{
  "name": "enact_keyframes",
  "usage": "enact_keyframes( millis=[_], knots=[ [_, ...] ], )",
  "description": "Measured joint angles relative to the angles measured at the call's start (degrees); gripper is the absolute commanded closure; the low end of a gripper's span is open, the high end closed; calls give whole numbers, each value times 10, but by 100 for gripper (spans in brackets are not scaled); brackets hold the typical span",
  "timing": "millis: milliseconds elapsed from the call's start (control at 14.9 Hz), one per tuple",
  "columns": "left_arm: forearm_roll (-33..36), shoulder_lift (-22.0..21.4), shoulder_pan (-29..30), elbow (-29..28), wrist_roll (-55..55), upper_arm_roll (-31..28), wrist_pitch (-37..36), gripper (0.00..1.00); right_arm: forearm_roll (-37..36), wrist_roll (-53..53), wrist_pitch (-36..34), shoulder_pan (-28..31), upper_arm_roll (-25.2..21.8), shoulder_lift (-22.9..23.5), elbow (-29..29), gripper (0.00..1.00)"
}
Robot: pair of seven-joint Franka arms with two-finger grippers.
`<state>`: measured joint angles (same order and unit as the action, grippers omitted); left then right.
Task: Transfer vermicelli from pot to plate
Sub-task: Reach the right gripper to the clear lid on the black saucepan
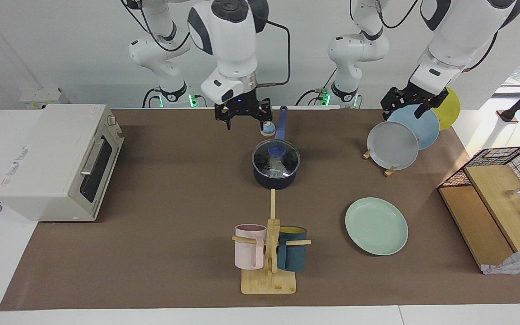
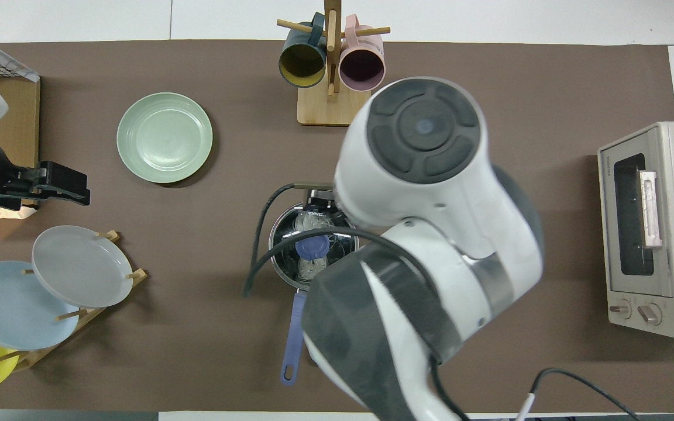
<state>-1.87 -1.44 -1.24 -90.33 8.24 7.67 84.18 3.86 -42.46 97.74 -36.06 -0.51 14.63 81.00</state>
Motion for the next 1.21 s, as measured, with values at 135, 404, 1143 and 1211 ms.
enact_keyframes(
  millis=[135,404,1143,1211],
  knots=[
    [0,0,0,0,0,0,0,0,0,-18,35,-19,0,14,8,0],
    [0,0,0,0,0,0,0,0,0,-19,140,-20,-1,2,96,0],
    [0,0,0,0,0,0,0,0,-43,-18,178,-86,0,7,172,0],
    [0,0,0,0,0,0,0,0,-46,-18,183,-88,0,12,173,0]
  ],
)
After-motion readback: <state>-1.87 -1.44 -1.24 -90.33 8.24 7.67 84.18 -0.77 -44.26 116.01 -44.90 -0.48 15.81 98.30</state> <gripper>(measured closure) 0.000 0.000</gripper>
